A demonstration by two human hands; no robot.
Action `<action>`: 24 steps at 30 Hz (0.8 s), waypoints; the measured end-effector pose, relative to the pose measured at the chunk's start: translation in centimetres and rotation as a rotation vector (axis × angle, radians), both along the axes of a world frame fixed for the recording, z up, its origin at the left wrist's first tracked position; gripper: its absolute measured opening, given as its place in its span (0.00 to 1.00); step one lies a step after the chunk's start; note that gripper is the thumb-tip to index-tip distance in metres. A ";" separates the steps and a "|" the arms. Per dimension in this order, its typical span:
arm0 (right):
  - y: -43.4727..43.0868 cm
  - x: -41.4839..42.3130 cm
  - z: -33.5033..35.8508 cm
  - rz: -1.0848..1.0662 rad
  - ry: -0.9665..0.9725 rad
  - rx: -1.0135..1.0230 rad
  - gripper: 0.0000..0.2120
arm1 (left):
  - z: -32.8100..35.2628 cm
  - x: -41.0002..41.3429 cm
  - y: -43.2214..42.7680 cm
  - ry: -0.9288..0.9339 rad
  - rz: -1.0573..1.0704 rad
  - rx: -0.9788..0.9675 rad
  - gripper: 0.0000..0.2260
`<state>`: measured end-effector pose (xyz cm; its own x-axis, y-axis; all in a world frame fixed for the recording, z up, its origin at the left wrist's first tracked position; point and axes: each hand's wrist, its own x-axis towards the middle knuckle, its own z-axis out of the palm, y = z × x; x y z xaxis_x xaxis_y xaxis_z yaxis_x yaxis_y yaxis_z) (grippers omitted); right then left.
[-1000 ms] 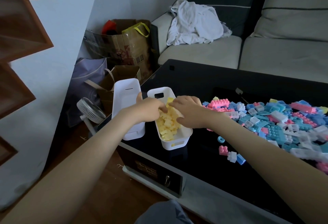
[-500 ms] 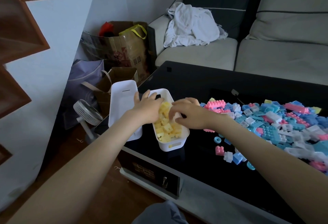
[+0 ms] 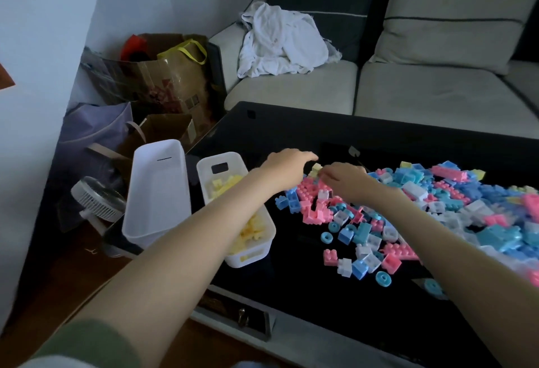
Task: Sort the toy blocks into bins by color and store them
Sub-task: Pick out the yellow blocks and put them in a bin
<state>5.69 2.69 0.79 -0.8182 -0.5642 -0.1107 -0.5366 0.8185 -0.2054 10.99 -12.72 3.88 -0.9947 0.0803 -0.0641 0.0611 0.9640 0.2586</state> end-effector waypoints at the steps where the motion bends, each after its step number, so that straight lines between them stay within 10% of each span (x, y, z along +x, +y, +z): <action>1: 0.6 0.1 0.1 0.021 -0.013 -0.021 0.16 | 0.1 -0.8 0.5 -0.015 -0.023 -0.003 0.30; 24: 1.8 -0.3 1.1 0.103 -0.063 -0.159 0.19 | -1.1 -5.1 2.0 -0.296 0.301 0.083 0.11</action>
